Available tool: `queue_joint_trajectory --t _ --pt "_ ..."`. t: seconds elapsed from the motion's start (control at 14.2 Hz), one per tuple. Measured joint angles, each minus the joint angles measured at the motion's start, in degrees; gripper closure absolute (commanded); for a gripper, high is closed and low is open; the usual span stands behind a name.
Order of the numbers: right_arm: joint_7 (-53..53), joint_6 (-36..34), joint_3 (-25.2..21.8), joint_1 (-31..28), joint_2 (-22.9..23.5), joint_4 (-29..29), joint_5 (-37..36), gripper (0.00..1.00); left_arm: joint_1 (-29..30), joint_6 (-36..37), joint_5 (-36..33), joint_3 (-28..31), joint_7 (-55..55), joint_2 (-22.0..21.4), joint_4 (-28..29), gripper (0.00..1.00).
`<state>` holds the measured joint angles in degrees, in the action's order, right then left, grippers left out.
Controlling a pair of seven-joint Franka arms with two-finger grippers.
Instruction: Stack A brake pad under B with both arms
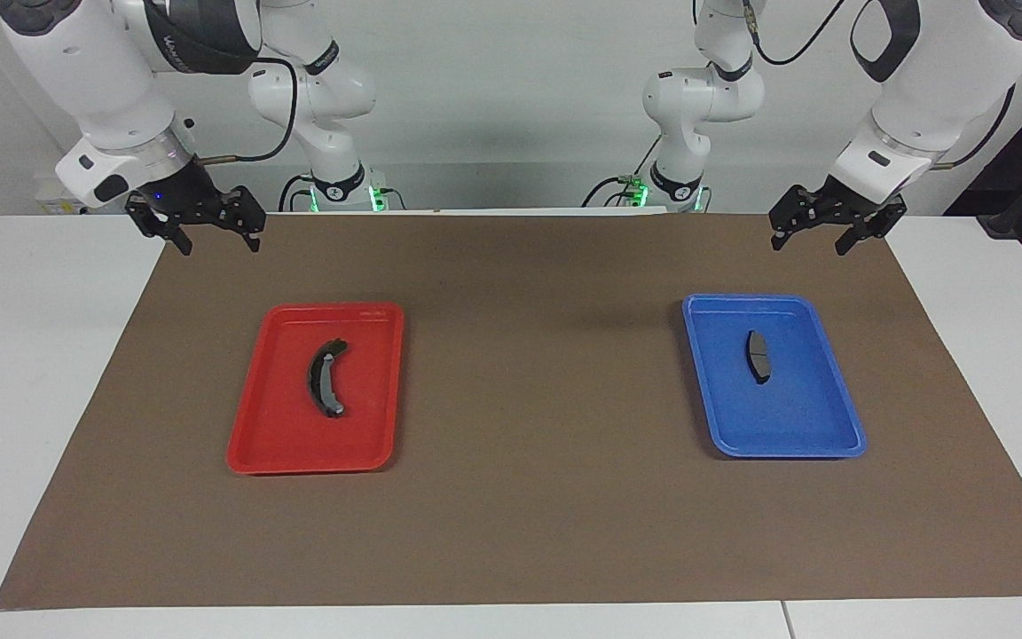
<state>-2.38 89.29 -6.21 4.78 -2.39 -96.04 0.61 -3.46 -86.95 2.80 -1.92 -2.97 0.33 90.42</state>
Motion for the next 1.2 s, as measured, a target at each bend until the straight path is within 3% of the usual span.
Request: queue_joint_trajectory --t 0.84,0.98,1.2 --pt "0.0 0.0 0.1 0.1 0.0 0.0 0.1 0.01 0.0 -0.6 0.0 1.9 0.1 0.1 0.1 0.0" --pt "0.0 1.5 0.1 0.1 0.0 0.0 0.1 0.01 0.0 -3.1 -0.1 2.1 0.1 0.2 3.0 0.0" --pt "0.0 4.2 0.3 0.1 0.0 -0.8 0.6 0.01 0.0 -13.8 -0.1 2.5 0.0 0.5 13.2 0.0"
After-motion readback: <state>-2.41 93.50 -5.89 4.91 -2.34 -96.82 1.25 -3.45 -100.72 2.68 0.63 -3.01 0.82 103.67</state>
